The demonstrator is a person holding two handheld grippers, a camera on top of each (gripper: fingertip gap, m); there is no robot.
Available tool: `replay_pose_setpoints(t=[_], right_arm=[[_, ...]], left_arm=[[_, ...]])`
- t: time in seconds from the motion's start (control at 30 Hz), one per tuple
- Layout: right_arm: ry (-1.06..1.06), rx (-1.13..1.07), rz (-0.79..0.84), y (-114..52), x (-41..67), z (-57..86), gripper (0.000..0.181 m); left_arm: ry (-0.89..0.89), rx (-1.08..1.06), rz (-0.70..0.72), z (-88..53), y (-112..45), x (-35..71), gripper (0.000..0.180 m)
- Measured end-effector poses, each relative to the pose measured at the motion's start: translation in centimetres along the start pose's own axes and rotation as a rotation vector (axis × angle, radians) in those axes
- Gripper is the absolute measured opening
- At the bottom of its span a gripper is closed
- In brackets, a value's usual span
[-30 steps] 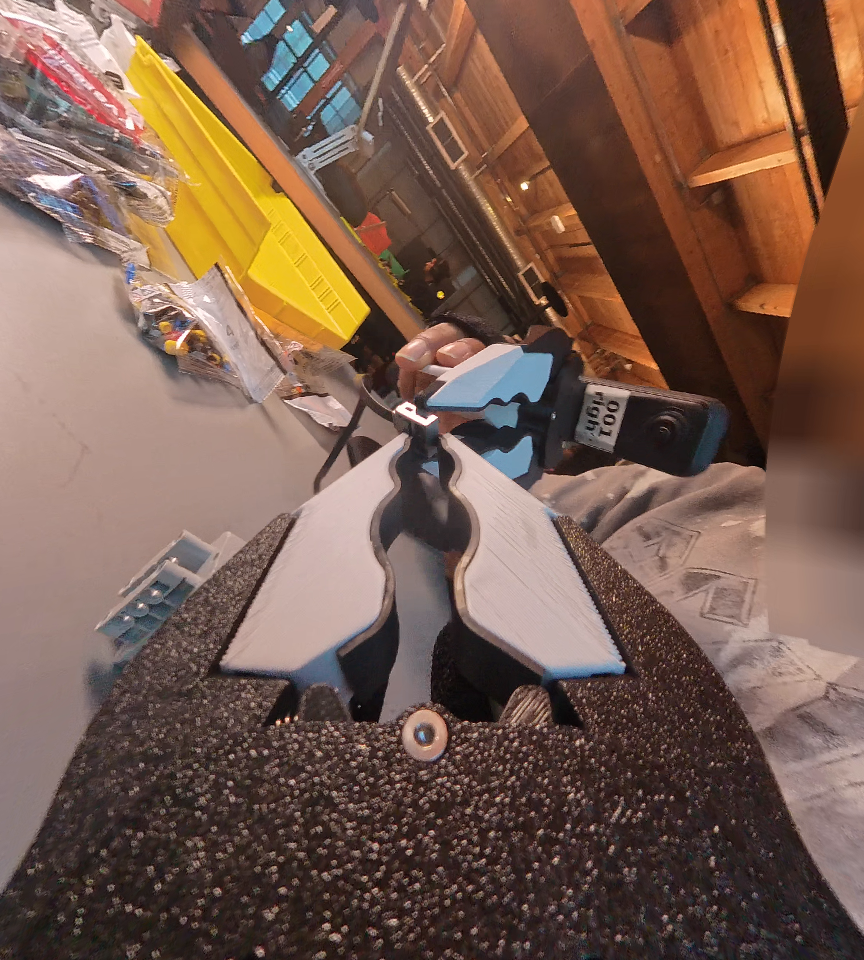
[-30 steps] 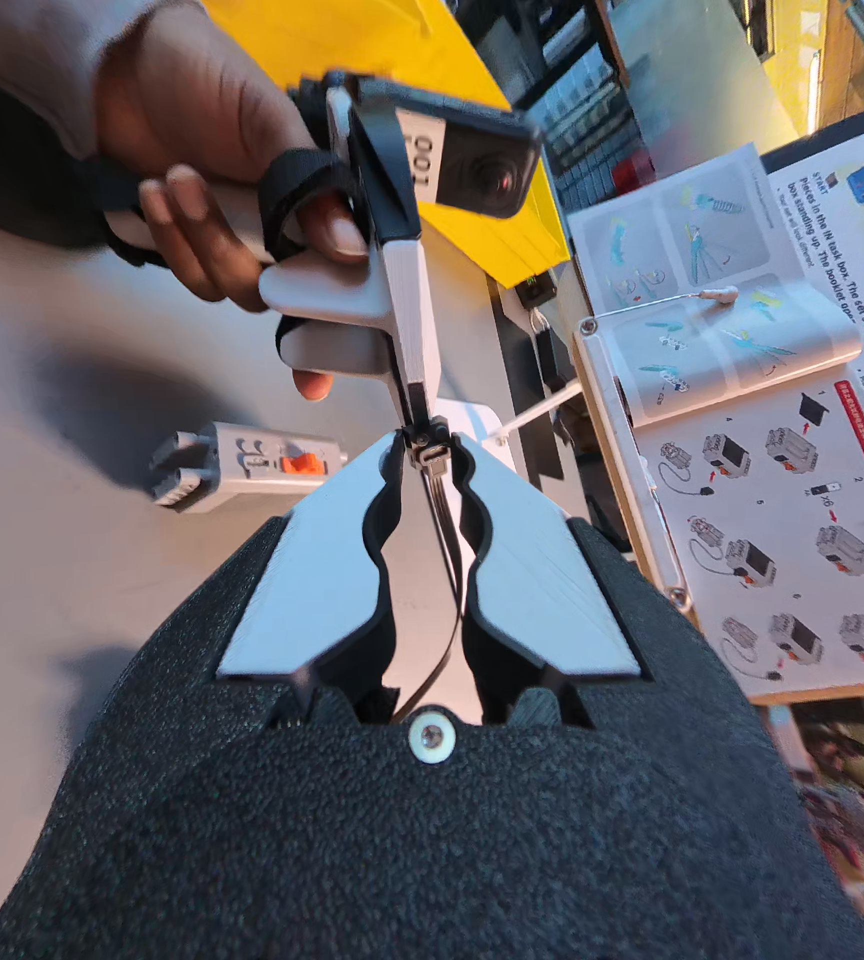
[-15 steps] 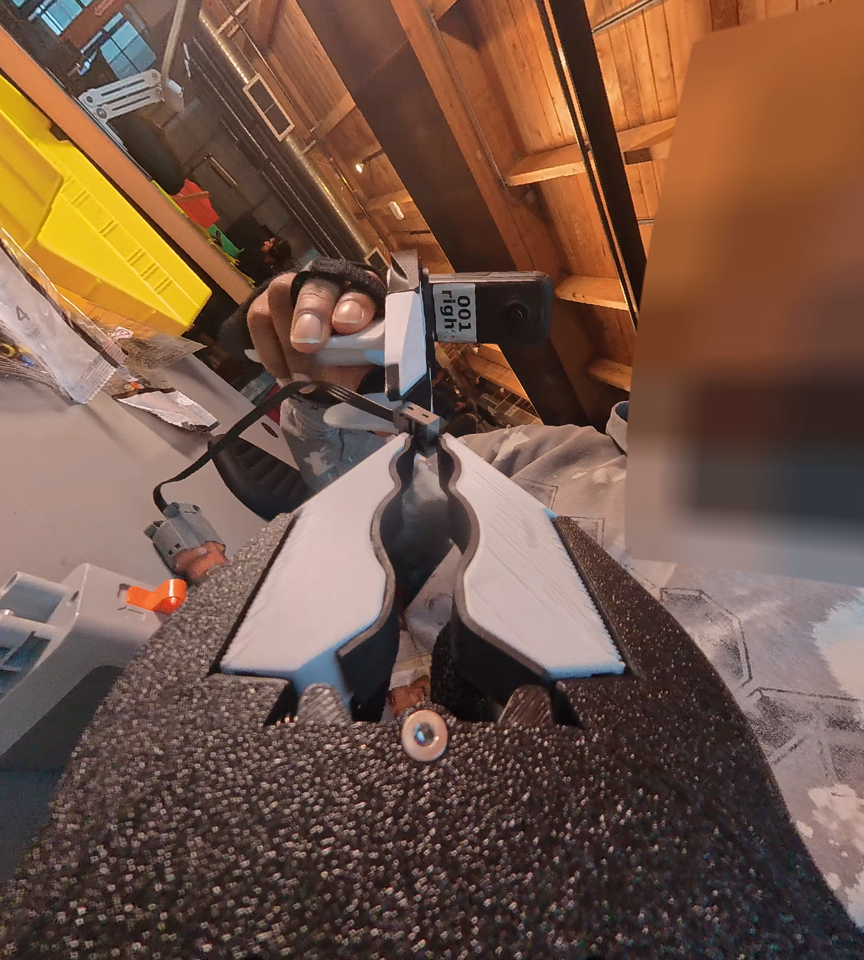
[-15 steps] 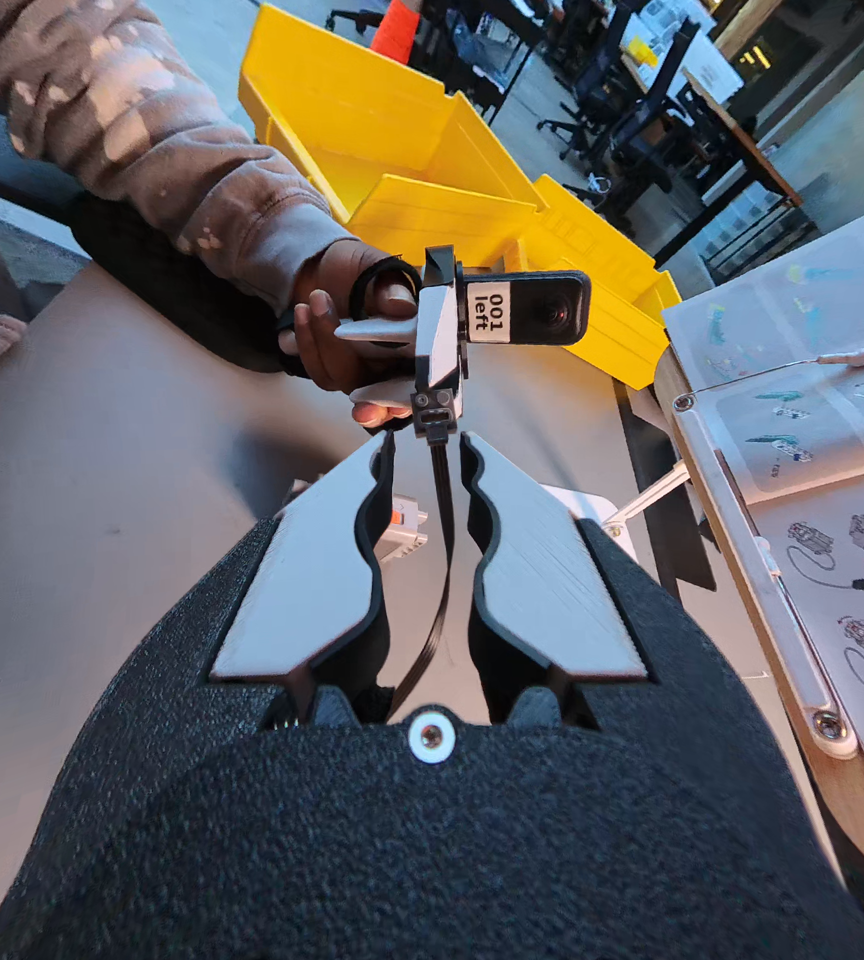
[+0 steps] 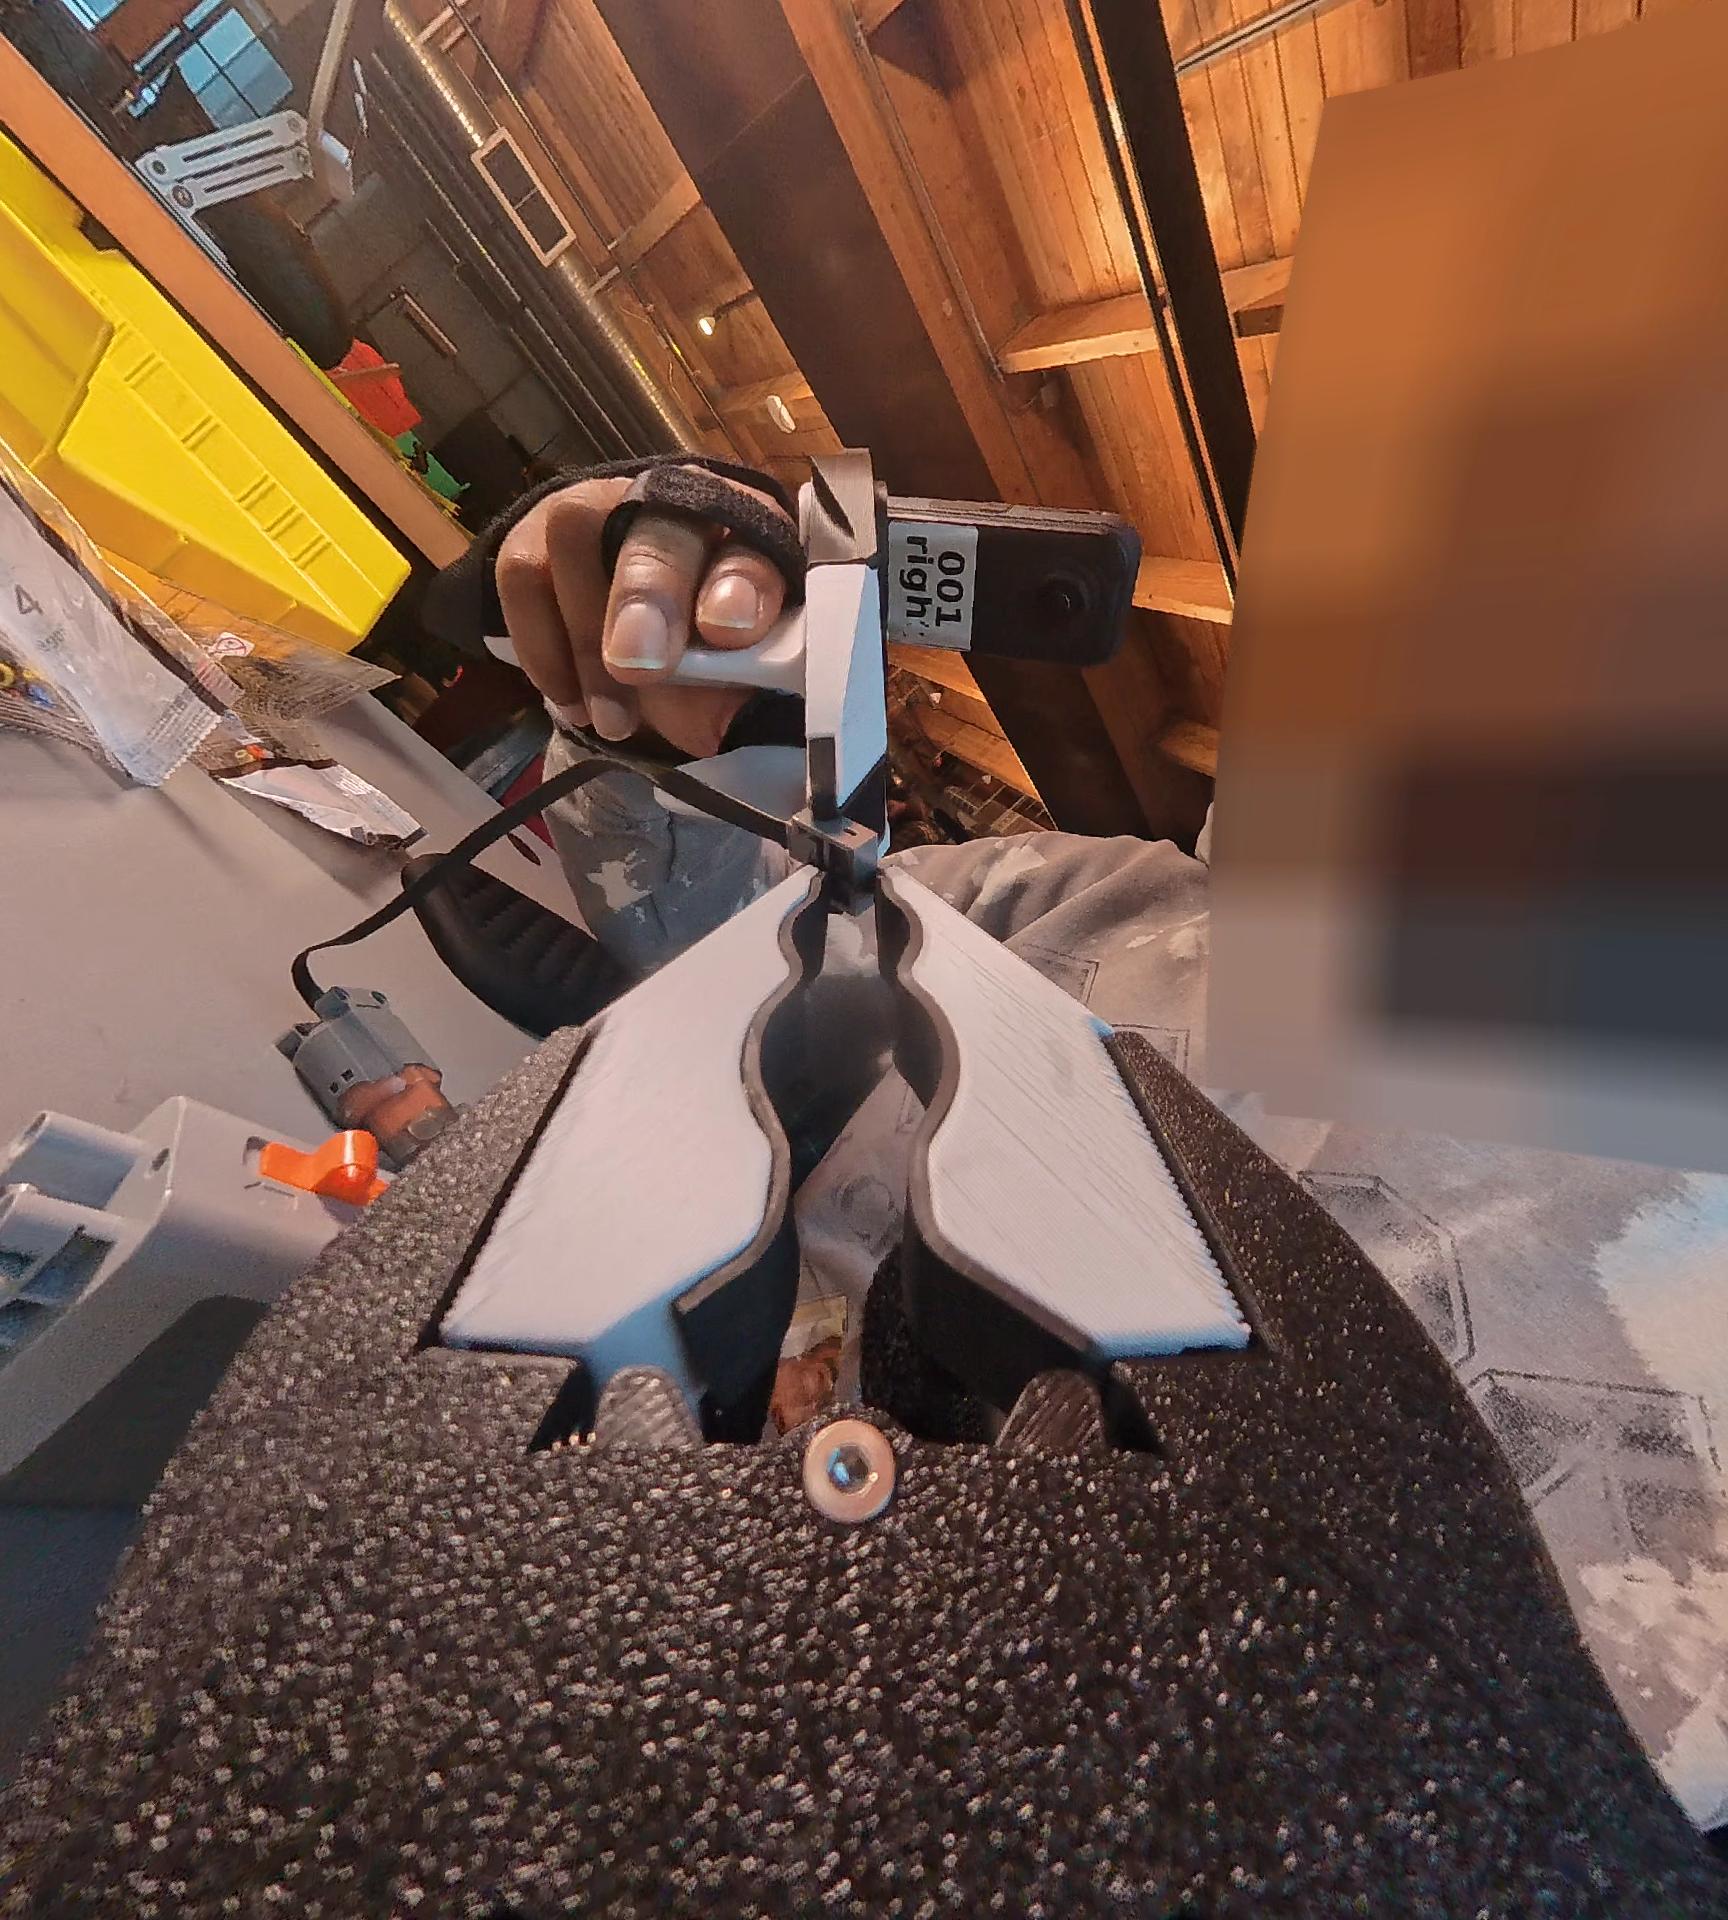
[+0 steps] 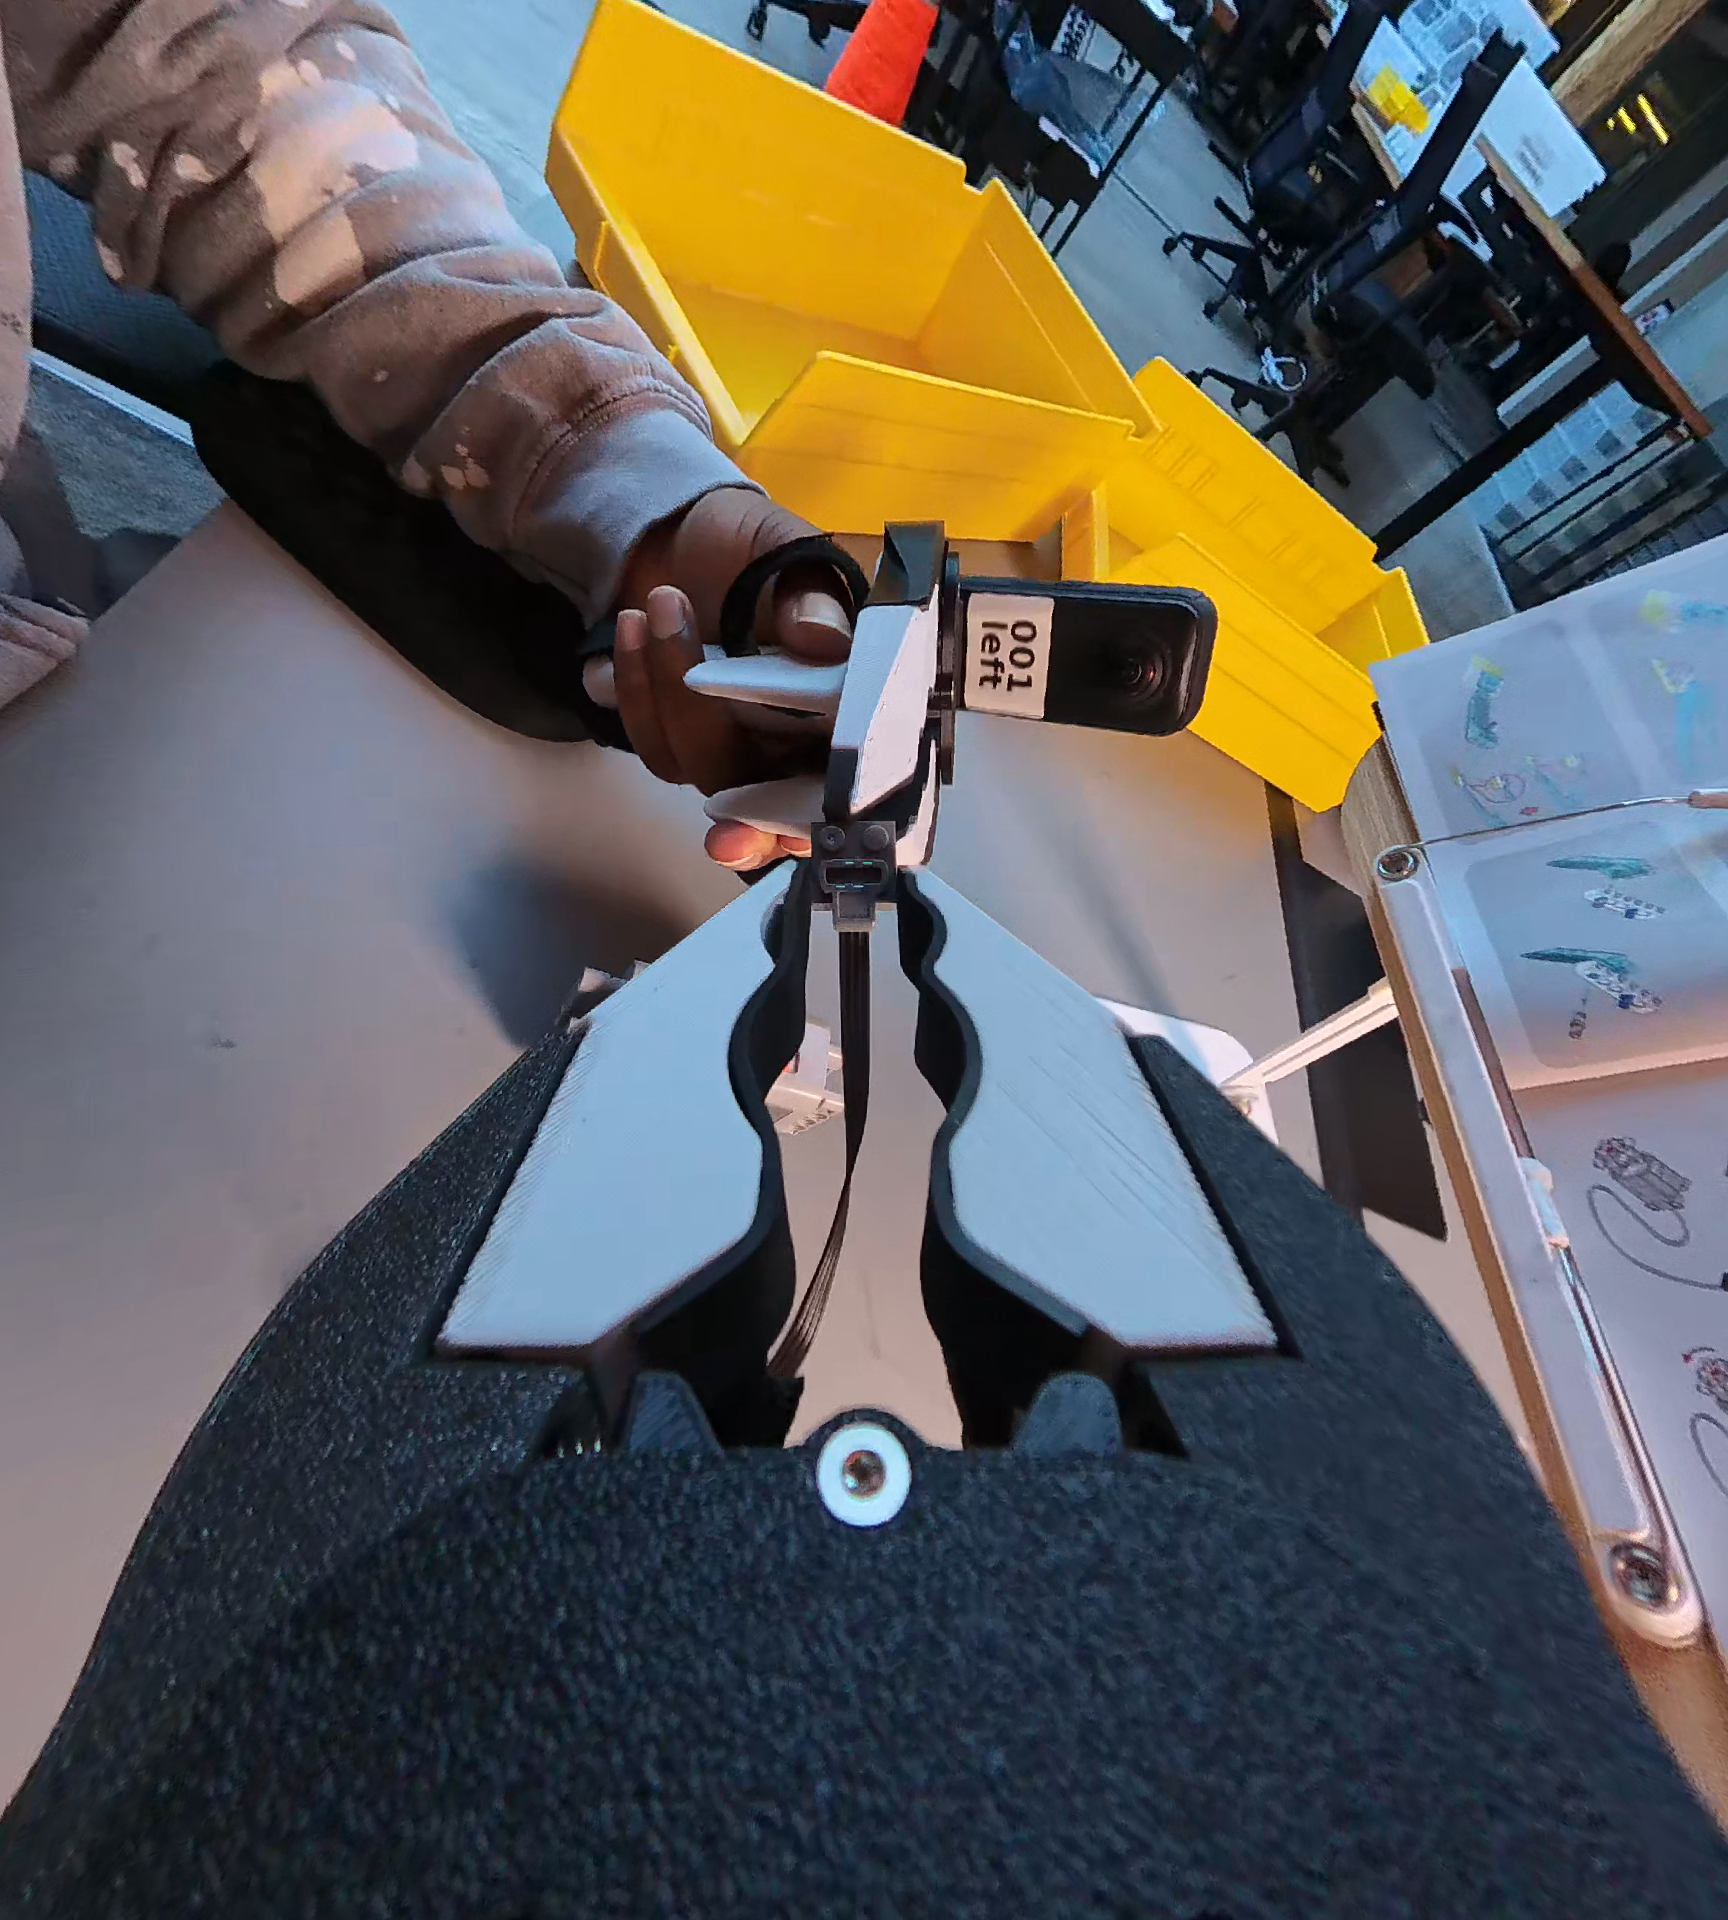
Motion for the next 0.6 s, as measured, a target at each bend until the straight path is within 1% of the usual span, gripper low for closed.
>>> replay_pose_setpoints(t=[0.07,0.13,0.23,0.27,0.4,0.47,0.5,0.6], right_arm=[[-0.029,-0.011,-0.023,-0.3,-0.4,0.2,0.015],[-0.077,-0.009,-0.038,-0.5,-1.0,0.3,0.015],[-0.148,-0.008,-0.063,-0.9,-2.2,0.2,0.015],[-0.166,-0.008,-0.074,-1.0,-2.6,0.2,0.015],[-0.264,0.005,-0.111,-1.4,-3.8,0.0,0.015],[-0.317,0.017,-0.136,-1.7,-4.3,-0.2,0.015],[-0.341,0.025,-0.151,-1.9,-4.5,-0.3,0.015],[-0.401,0.069,-0.194,-2.5,-4.7,-1.0,0.015]], left_arm=[[-0.026,0.055,-0.007,-0.2,0.3,0.1,0.006],[-0.105,0.164,-0.039,-0.3,0.9,0.4,0.007],[-0.292,0.363,-0.132,-0.2,1.9,0.9,0.028],[-0.363,0.436,-0.173,-0.2,2.2,1.0,0.038],[-0.610,0.670,-0.397,-0.9,3.1,0.3,0.067],[-0.655,0.711,-0.528,-1.6,3.2,-0.9,0.076],[-0.662,0.703,-0.565,-1.9,3.1,-1.5,0.083],[-0.665,0.691,-0.647,-2.5,2.5,-2.7,0.091]])
Point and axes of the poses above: each gripper's, where its closed fingertips meet, y back along the fingers, x out of its top, z = x × y across the jaws, the point moved 8 cm from there along y, back along the fingers, and after that the axes turned 7 degrees about -y, right-handed, at the moved point
